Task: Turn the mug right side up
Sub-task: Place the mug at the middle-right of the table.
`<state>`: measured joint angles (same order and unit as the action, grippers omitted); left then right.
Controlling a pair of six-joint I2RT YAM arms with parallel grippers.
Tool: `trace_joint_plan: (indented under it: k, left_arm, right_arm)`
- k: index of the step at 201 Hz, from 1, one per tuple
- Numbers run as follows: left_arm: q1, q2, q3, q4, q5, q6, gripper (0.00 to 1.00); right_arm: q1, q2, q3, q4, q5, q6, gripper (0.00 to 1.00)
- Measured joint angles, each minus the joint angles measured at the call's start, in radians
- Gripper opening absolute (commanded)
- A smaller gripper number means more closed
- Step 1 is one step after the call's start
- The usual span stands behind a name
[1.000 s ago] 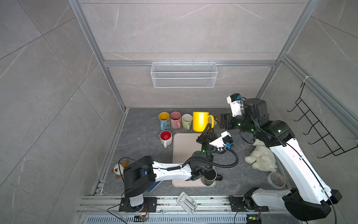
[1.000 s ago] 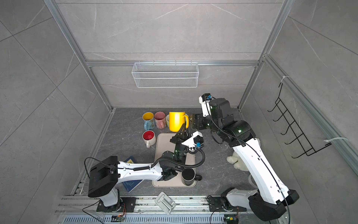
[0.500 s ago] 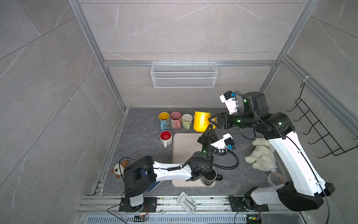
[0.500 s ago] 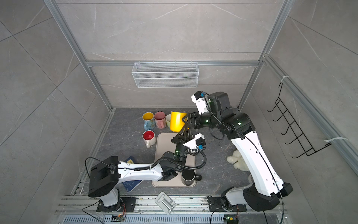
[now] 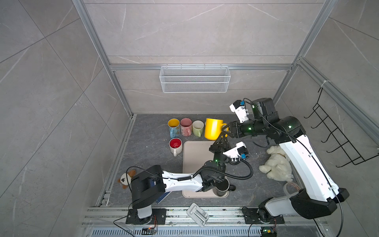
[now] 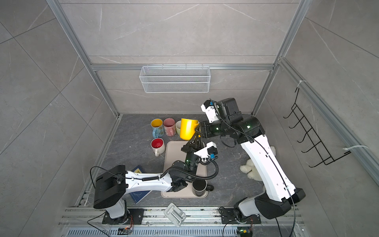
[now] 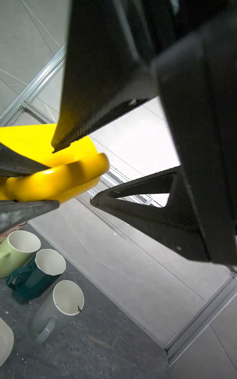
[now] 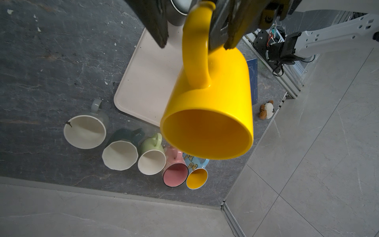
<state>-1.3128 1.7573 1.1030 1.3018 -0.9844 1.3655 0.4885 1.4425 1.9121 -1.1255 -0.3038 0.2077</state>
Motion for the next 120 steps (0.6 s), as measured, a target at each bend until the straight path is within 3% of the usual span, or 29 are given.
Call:
trace_joint_plan:
  k: [76, 120]
  left_arm:
    - [0.0, 0.0, -0.002, -0.001, 0.0, 0.0, 0.0]
    - [0.0, 0.0, -0.002, -0.009, 0.0, 0.0, 0.0]
  right_arm:
    - [-0.035, 0.013, -0.035, 0.03, -0.026, 0.017, 0.52]
    - [-0.052, 0.017, -0.043, 0.058, -0.056, 0.037, 0.44]
